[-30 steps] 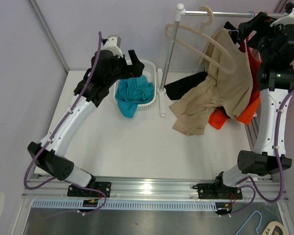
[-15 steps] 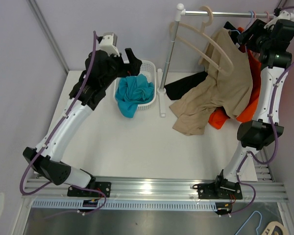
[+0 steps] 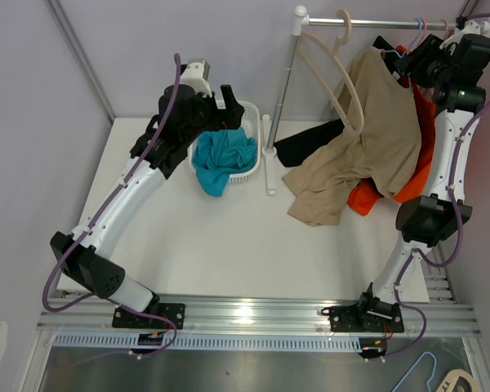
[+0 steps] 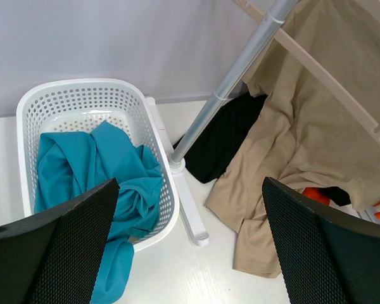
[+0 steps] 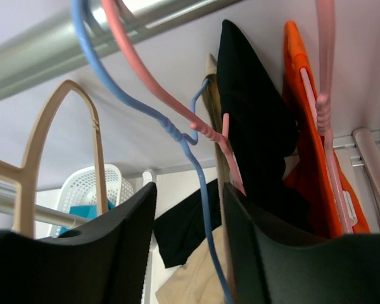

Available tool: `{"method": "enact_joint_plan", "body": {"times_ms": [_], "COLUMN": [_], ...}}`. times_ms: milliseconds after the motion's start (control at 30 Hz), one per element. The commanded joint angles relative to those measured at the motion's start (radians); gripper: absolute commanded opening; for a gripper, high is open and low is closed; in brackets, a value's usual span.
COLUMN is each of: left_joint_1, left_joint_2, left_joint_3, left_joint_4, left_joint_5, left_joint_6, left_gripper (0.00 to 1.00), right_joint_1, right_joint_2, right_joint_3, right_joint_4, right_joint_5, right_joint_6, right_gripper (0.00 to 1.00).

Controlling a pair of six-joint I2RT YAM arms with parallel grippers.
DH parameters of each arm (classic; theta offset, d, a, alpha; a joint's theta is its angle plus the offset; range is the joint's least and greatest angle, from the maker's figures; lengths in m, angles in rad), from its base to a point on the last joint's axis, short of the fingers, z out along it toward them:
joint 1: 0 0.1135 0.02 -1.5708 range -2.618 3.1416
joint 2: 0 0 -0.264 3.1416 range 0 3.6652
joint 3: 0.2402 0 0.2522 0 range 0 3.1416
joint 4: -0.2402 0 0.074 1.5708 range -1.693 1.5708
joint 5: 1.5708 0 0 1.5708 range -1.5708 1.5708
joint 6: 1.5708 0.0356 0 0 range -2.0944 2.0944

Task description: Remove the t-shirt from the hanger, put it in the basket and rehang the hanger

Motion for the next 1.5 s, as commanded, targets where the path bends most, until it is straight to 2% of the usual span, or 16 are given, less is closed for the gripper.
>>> {"method": "enact_joint_plan", "body": {"times_ms": [0,100,133,167,233,300,333,367,500,700,833,900,967,1100,1367,1467], "left_joint_1": [-0.009,-0.009,-0.009,-0.008,-0.008,-0.008,-0.008,-0.009,-0.009,-0.052,-0.109,-0.146,-0.167,-0.178,-0.197,-0.201], "left_joint_2": [0.009,0.014,0.017,0.017,0.021,0.023,0.023,0.024,0.017,0.004,-0.095,-0.175,-0.213,-0.249,-0.194,-0.183], "left_joint_3": [0.040,0.037,0.037,0.037,0.037,0.037,0.041,0.034,0.040,0.078,-0.034,-0.155,-0.222,-0.287,-0.250,-0.247], "left_joint_4": [0.033,0.036,0.038,0.038,0.038,0.036,0.038,0.036,0.045,0.048,0.180,0.318,0.445,0.542,0.516,0.505], "left_joint_5": [0.014,0.012,0.012,0.012,0.014,0.014,0.012,0.012,0.026,0.078,0.109,0.150,0.266,0.435,0.522,0.577], "left_joint_6": [0.020,0.022,0.022,0.023,0.025,0.027,0.028,0.030,0.036,0.111,0.186,0.235,0.255,0.232,0.185,0.172], "left_gripper": [1.00,0.99,1.00,0.99,0.99,0.99,0.99,1.00,0.99,1.00,0.99,0.99,0.99,0.99,0.99,0.99], "right_joint_1": [0.004,0.011,0.012,0.012,0.017,0.024,0.027,0.029,0.044,0.052,0.067,0.092,0.100,0.098,0.078,0.078], "right_joint_2": [0.010,0.010,0.013,0.016,0.021,0.031,0.038,0.047,0.067,-0.010,-0.132,-0.241,-0.324,-0.454,-0.502,-0.455], "right_joint_3": [0.014,0.003,0.003,0.006,0.008,0.025,0.037,0.075,0.147,0.135,-0.022,-0.113,-0.214,-0.374,-0.435,-0.341], "right_joint_4": [0.030,0.035,0.036,0.038,0.047,0.055,0.055,0.046,0.045,0.072,0.073,0.088,0.088,0.125,0.156,0.106], "right_joint_5": [-0.034,-0.016,-0.014,-0.016,-0.014,-0.006,-0.003,0.000,-0.009,-0.066,-0.074,-0.045,-0.020,-0.022,-0.029,-0.052], "right_joint_6": [0.013,0.002,0.002,0.002,0.005,0.008,0.010,0.011,0.022,0.059,0.053,0.028,0.022,0.010,0.020,0.042], "right_gripper": [0.52,0.48,0.42,0.31,0.21,0.06,0.06,0.00,0.00,0.00,0.00,0.00,0.00,0.00,0.00,0.00]}}
